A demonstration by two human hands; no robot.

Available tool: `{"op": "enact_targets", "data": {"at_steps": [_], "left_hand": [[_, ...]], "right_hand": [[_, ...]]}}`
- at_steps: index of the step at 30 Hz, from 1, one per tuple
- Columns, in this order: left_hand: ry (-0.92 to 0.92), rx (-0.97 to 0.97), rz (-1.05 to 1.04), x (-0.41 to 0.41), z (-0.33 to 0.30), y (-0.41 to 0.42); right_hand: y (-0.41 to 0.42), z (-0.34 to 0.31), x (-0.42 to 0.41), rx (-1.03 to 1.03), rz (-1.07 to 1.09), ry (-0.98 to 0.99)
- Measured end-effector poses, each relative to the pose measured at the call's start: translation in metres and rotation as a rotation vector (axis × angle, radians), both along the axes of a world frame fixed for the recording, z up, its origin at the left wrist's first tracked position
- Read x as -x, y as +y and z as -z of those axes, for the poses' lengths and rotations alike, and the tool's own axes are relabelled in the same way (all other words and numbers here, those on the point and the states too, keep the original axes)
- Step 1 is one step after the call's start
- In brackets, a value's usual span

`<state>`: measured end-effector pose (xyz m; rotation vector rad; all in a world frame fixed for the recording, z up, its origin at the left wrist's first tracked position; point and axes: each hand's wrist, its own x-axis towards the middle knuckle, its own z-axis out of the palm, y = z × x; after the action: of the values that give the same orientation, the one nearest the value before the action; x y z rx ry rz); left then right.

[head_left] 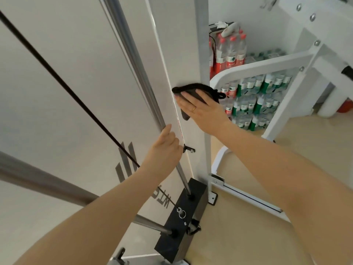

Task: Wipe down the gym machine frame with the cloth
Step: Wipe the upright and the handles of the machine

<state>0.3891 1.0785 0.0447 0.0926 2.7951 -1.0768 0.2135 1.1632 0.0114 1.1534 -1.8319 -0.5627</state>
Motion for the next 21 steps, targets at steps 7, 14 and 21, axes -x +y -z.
{"op": "enact_targets", "data": {"at_steps": [7,14,21], "left_hand": [[0.105,0.031,0.087,-0.007,0.001,0.005],[0.112,0.008,0.094,-0.006,0.005,0.002],[0.091,-0.007,0.072,-0.004,0.006,0.004]], "right_hand": [[-0.002,0.044,-0.022,-0.098,0.068,-0.048],[0.005,0.113,-0.028,-0.590,0.176,-0.274],[0.011,0.041,-0.016,-0.251,0.051,-0.073]]}}
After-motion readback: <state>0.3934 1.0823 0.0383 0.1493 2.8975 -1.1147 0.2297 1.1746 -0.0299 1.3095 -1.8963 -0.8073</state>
